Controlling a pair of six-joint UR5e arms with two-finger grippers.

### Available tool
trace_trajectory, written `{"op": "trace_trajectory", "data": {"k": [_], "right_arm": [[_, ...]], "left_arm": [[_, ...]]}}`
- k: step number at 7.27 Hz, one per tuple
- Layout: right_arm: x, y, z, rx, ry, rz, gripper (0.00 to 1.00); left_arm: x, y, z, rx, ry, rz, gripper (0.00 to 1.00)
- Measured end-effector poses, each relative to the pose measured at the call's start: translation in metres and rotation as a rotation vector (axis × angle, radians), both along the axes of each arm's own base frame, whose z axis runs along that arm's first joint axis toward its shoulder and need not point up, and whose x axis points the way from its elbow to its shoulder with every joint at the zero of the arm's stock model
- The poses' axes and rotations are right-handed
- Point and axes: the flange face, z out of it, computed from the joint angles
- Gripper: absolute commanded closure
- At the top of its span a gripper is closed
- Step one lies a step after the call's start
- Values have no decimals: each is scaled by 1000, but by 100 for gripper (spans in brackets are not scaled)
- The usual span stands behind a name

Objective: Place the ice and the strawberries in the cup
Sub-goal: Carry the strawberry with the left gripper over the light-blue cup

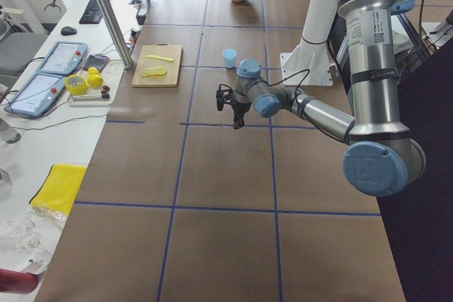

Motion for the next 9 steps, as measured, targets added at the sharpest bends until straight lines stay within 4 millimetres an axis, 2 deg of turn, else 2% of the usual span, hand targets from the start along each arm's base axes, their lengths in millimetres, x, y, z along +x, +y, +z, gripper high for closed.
{"op": "trace_trajectory", "data": {"k": [2, 3, 4, 7, 8, 9], "right_arm": [[20, 7, 26, 17, -2, 15, 0], [38, 10, 40, 26, 7, 15, 0], [59, 14, 57, 33, 17, 13, 0], [111, 23, 97, 40, 33, 11, 0], [121, 22, 110, 36, 28, 8, 0], [127, 22, 122, 39, 23, 9, 0]], "left_arm": [[47, -31, -101, -42, -2, -17, 97], [74, -36, -152, -66, 7, -18, 97], [107, -36, -194, -98, 24, -18, 97], [200, -39, -283, -135, 71, 9, 97], [226, -40, -306, -130, 82, 26, 97], [253, -42, -319, -124, 92, 45, 97]]}}
